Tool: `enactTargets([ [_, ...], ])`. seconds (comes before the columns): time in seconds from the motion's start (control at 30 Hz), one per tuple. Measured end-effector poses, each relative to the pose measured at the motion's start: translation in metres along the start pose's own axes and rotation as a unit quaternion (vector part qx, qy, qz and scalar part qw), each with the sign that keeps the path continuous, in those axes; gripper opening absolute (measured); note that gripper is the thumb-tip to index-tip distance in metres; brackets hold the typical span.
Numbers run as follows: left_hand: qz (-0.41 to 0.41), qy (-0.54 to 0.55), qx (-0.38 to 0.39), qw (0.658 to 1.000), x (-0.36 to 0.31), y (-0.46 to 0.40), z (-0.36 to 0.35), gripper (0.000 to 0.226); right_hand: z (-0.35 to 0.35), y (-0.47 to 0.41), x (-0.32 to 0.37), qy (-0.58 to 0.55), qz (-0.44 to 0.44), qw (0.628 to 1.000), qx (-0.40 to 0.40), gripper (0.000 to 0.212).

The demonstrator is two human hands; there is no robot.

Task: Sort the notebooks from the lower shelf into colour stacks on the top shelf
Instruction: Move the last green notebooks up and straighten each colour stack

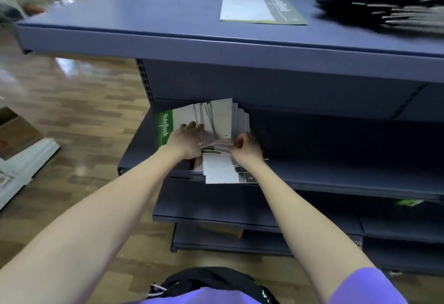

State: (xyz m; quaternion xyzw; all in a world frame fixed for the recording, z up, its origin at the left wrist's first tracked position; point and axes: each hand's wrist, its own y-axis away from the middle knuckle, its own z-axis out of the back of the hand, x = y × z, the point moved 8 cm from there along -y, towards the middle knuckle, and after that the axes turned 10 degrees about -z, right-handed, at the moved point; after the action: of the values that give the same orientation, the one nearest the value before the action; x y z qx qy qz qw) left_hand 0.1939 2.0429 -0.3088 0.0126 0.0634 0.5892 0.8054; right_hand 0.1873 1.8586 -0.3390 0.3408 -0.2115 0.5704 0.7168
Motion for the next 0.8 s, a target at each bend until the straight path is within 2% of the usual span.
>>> enactTargets([
  [0.17,-0.019,0.011,-0.001,1.000,0.005,0.004,0.005,0.051,-0.004,0.004,0.004,0.024,-0.015,0.999,-0.014,0.029],
  [0.27,-0.037,-0.070,-0.038,0.996,-0.015,0.011,-0.005,0.057,-0.011,0.013,0.004,0.063,-0.016,0.998,-0.002,0.043],
  [0.33,-0.058,-0.101,-0.056,0.992,-0.024,0.018,-0.007,0.059,-0.012,0.018,0.002,0.049,-0.026,0.998,0.016,0.050],
  [0.47,-0.067,-0.096,-0.069,0.991,-0.030,0.032,0.005,0.051,-0.009,0.024,-0.001,-0.015,-0.036,0.998,0.054,0.060],
  [0.57,-0.087,-0.104,-0.082,0.987,-0.045,0.045,0.009,0.043,-0.004,0.024,-0.006,-0.083,-0.055,0.993,0.063,0.046],
  [0.63,-0.106,-0.109,-0.087,0.984,-0.057,0.049,0.010,0.043,0.003,0.024,-0.013,-0.195,-0.092,0.975,0.062,0.039],
  [0.7,-0.161,-0.125,-0.096,0.974,-0.077,0.055,0.013,0.038,0.009,0.026,-0.022,-0.310,-0.137,0.938,0.068,0.042],
  [0.8,-0.287,-0.137,-0.100,0.943,-0.116,0.066,0.009,0.028,0.012,0.031,-0.032,-0.343,-0.186,0.918,0.067,0.049],
])
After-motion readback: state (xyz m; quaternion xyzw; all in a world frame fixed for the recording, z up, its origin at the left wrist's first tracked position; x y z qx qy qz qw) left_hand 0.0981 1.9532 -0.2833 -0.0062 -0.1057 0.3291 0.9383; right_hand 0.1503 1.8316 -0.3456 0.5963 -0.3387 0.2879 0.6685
